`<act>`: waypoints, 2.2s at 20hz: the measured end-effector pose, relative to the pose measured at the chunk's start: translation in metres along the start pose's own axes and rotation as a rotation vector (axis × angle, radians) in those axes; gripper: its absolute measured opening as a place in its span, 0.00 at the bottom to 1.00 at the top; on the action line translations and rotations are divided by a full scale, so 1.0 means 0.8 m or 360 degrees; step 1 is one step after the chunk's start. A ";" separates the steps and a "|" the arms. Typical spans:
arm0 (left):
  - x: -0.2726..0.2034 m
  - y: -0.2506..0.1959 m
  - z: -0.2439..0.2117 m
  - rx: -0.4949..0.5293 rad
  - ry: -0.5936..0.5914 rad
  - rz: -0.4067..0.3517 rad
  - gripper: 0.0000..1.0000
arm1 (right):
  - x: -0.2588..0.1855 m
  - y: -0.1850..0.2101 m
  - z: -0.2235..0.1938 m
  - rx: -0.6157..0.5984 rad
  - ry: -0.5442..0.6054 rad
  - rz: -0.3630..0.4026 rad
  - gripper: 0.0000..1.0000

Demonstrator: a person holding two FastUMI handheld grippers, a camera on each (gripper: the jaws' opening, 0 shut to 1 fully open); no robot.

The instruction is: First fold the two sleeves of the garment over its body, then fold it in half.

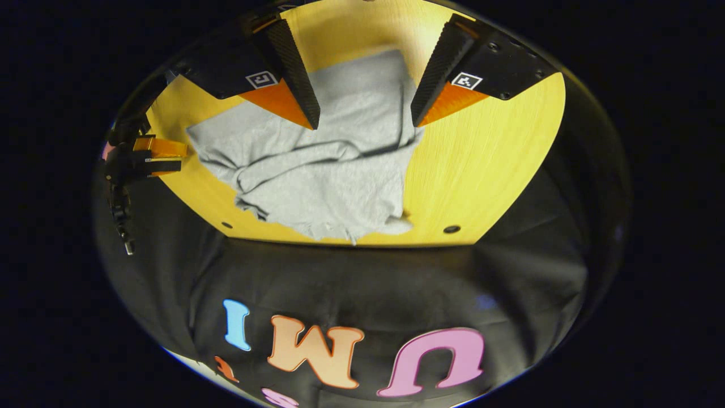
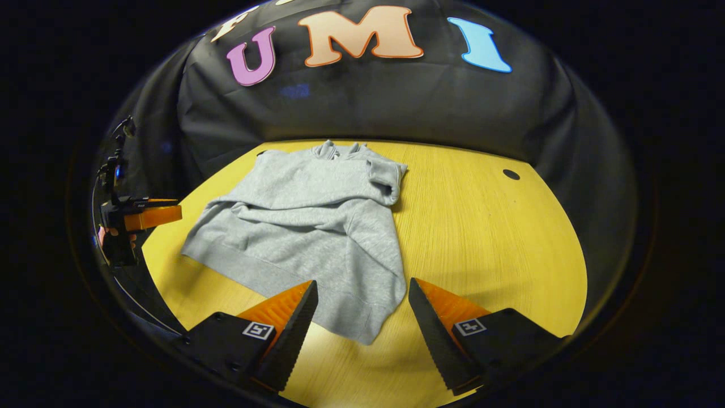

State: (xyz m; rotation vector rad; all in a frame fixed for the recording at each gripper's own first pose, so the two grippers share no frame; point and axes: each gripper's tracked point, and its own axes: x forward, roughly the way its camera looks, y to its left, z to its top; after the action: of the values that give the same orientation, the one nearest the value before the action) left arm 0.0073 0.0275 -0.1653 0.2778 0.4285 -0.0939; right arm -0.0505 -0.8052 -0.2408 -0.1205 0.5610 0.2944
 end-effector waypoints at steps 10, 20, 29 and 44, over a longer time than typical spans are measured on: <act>0.014 0.037 -0.095 -0.0051 0.0183 0.0070 0.95 | 0.028 0.015 -0.052 -0.0082 0.0117 -0.0080 0.98; 0.034 0.008 -0.088 0.0021 0.0132 0.0015 0.71 | 0.030 0.038 -0.060 0.0018 0.0153 -0.0002 0.59; 0.046 -0.008 -0.082 0.0003 0.0188 -0.0045 0.00 | 0.032 0.051 -0.055 0.0018 0.0190 0.0037 0.09; 0.041 -0.026 0.060 -0.0302 -0.0148 -0.0128 0.00 | 0.024 0.044 0.070 0.0053 -0.0077 0.0039 0.04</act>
State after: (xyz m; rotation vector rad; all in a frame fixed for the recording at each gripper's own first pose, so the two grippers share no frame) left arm 0.0528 -0.0069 -0.1425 0.0693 0.3535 -0.1435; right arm -0.0172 -0.7564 -0.2050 -0.0741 0.5192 0.3107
